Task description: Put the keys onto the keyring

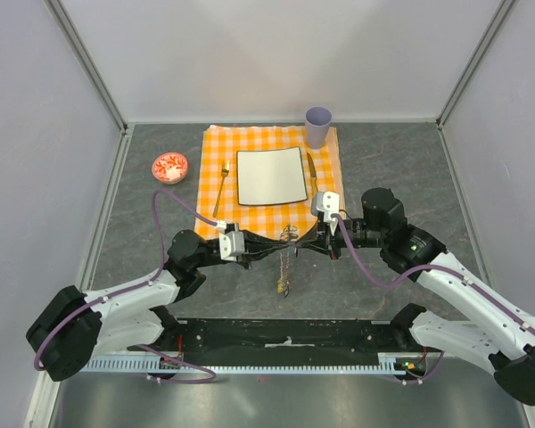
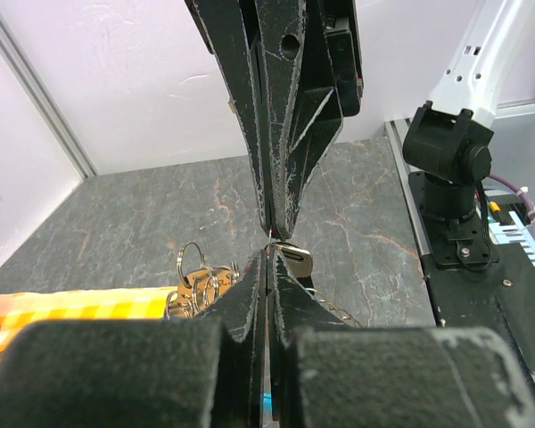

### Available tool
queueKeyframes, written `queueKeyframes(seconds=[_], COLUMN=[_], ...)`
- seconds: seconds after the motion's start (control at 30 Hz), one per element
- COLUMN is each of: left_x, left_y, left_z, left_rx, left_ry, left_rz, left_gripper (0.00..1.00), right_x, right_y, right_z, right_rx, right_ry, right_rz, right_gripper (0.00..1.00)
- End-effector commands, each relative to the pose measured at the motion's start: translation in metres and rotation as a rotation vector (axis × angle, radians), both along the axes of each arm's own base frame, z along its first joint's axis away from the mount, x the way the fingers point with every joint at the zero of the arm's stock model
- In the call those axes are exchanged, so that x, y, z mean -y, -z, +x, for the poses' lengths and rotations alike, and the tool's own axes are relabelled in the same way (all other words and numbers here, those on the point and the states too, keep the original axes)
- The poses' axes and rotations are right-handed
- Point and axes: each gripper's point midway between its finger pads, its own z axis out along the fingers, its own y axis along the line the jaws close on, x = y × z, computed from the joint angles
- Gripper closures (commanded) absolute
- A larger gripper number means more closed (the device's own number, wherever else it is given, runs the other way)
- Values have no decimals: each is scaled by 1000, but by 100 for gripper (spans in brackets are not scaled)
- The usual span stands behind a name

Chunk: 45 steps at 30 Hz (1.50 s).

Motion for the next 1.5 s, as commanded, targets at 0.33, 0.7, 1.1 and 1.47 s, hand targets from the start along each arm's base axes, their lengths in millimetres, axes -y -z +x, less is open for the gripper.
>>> queueKeyframes(seconds=[0.33, 0.7, 1.1, 1.47], left_x=[-4, -2, 0, 4], left_y=[-33, -33, -32, -28], left_z=[-6, -7, -9, -12], left_rx=[70, 60, 55, 47], left_ry=[10, 22, 44, 80], left_rz=[-100, -103, -96, -71], left_gripper=[98, 98, 98, 98], right_x=[-4, -9, -10, -11], right_y=[-11, -17, -23, -30], right_z=[-3, -6, -9, -9], right_rx=[24, 15, 26, 40], right_ry=[-41, -58, -73, -72], right_rz=[40, 84, 112, 129], right_gripper=[100, 100, 100, 100])
